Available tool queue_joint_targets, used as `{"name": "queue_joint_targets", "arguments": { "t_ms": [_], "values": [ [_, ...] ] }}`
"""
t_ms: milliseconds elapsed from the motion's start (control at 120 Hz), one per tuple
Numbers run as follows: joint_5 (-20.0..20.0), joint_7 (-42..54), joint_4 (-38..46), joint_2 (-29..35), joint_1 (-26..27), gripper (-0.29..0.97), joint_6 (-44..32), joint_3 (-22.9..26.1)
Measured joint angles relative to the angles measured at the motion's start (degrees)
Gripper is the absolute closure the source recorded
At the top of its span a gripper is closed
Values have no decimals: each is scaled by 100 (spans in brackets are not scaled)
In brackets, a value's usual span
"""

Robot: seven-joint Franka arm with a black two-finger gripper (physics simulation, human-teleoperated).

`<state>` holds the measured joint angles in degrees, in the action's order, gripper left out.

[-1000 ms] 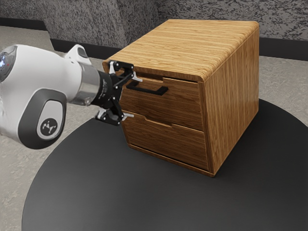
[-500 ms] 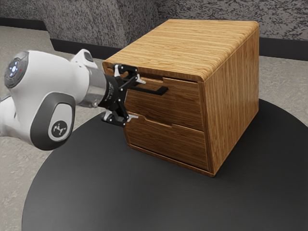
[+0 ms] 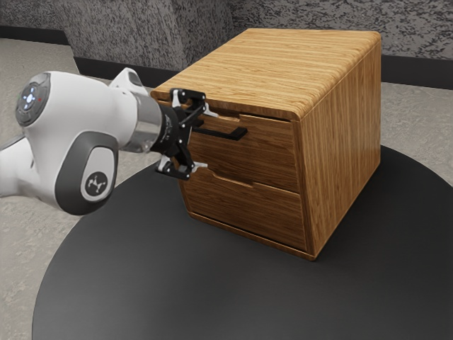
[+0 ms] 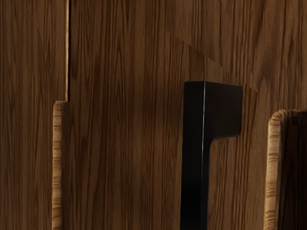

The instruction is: Pull the drawer handle with one arm to open the drawer

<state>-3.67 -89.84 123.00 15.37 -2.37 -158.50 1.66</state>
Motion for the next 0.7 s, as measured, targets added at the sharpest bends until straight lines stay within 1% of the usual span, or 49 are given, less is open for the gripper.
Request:
{"name": "queue_joint_targets", "arguments": {
  "t_ms": [117,208,283,442,500,592,700],
  "values": [
    [-1,3,-7,-30,0,1,-10,0],
    [-1,7,-4,-39,0,5,-14,1],
    [3,15,-4,-37,0,15,-17,1],
    [4,63,-4,-81,0,46,-52,1],
    [10,87,-4,-112,0,55,-100,1],
    [14,119,-5,-126,-2,65,-151,4],
    [-1,152,12,-71,-5,71,-192,39]
  ]
}}
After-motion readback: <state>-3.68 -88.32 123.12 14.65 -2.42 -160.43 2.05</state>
